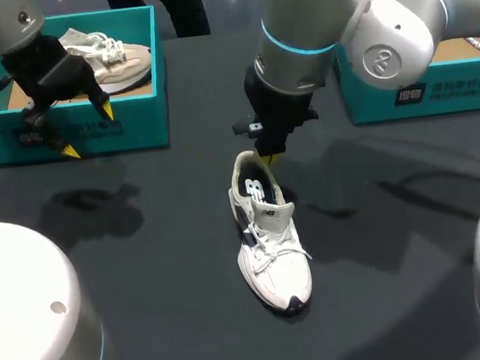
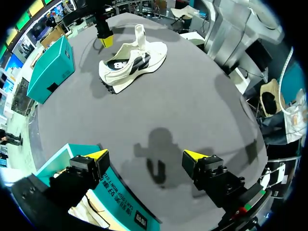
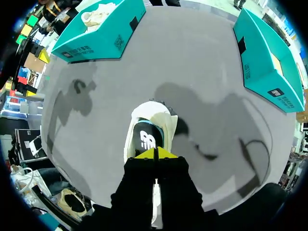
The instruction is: Take the shoe out of the shoebox, open the shoe tongue, remove and reinsert the insole, then place the shoe into the shoebox
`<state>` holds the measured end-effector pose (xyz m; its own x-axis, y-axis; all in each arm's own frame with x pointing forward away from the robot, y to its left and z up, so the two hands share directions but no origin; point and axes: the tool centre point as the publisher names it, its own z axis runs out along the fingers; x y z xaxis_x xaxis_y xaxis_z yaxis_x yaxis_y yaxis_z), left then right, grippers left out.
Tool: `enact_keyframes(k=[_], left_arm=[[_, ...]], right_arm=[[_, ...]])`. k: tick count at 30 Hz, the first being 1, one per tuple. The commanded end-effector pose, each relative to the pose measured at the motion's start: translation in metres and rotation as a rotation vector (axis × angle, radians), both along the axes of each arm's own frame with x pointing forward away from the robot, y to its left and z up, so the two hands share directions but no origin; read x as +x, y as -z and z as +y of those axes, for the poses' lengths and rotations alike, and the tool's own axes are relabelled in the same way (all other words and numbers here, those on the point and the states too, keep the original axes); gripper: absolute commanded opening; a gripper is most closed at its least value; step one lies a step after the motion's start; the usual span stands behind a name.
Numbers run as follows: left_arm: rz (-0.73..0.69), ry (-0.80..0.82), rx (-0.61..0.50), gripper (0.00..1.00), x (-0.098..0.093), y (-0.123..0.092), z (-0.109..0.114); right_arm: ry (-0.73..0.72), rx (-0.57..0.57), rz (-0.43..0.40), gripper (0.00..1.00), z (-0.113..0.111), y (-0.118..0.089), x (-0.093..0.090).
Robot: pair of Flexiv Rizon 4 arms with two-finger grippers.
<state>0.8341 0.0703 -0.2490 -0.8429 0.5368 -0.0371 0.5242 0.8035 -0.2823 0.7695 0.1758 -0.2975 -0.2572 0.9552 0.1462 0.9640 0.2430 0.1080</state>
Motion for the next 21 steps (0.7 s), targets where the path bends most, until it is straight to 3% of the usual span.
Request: enact_keyframes(k=[1, 2, 12, 21], left_arm=[[-0.001, 0.000, 0.002, 1.00, -0.001, -0.001, 0.000], [-0.001, 0.000, 0.002, 1.00, -0.001, -0.001, 0.000], [-0.001, 0.000, 0.002, 1.00, -0.001, -0.001, 0.000], [-0.001, 0.000, 0.002, 1.00, -0.001, -0.001, 0.000]], right_arm=[[0.070, -0.116, -0.030, 0.00, 0.016, 0.014, -0.004], [0.127, -0.135, -0.043, 0.00, 0.014, 0.012, -0.006], [0.127, -0.135, -0.043, 0.00, 0.014, 0.012, -0.006], [0.102, -0.197, -0.070, 0.00, 0.012, 0.049, 0.003]])
